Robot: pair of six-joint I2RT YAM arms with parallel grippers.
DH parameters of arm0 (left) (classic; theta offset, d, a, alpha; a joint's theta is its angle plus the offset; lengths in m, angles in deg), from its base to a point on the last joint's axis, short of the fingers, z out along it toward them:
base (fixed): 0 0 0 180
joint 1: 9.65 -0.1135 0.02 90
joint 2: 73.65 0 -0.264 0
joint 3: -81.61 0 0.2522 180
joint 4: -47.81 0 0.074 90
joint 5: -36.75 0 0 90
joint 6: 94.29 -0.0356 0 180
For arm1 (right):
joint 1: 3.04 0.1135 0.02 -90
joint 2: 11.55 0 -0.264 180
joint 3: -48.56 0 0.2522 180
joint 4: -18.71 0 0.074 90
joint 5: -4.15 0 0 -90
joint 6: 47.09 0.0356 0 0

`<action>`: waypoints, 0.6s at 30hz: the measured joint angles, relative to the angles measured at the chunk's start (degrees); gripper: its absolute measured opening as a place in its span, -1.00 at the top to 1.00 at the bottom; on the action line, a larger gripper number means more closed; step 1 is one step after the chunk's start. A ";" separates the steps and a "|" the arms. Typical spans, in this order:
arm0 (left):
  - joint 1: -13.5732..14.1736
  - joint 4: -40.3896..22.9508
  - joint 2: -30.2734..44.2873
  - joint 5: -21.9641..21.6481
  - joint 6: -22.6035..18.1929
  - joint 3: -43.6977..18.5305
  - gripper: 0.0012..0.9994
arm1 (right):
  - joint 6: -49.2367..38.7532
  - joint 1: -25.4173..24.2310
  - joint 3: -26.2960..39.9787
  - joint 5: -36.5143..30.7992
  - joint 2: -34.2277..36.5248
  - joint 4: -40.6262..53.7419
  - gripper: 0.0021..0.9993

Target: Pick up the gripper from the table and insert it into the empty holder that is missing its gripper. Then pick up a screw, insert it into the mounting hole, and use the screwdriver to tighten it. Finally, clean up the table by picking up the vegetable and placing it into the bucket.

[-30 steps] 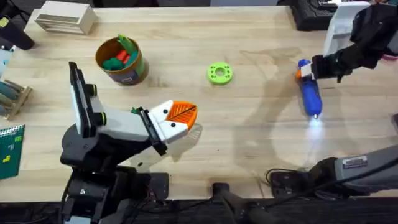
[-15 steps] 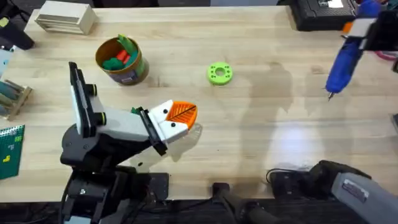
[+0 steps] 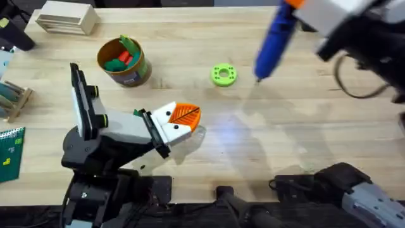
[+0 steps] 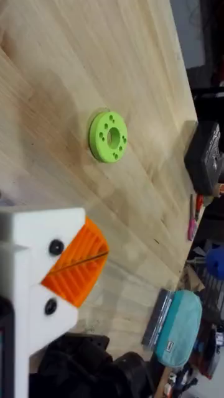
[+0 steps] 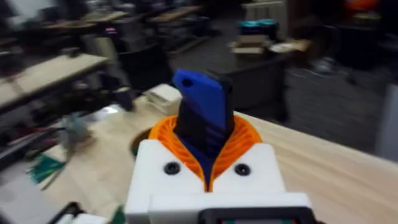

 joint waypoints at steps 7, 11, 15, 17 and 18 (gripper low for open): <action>0.00 0.00 0.00 0.00 0.00 0.00 0.99 | 0.83 15.91 -0.22 0.82 10.24 -23.61 0.95; 0.00 0.00 0.00 0.00 0.00 0.00 0.99 | 1.03 22.24 -0.22 0.87 16.24 -35.39 0.95; 0.00 0.00 -0.01 0.00 0.00 0.00 0.99 | 1.05 26.73 -0.22 0.89 21.72 -44.46 0.95; 0.00 0.00 0.00 0.00 0.00 0.00 0.99 | 1.05 28.21 -0.22 0.99 23.68 -45.85 0.95; 0.00 0.00 -0.01 0.00 0.00 0.00 0.99 | 1.07 28.79 -0.23 1.07 24.60 -46.06 0.95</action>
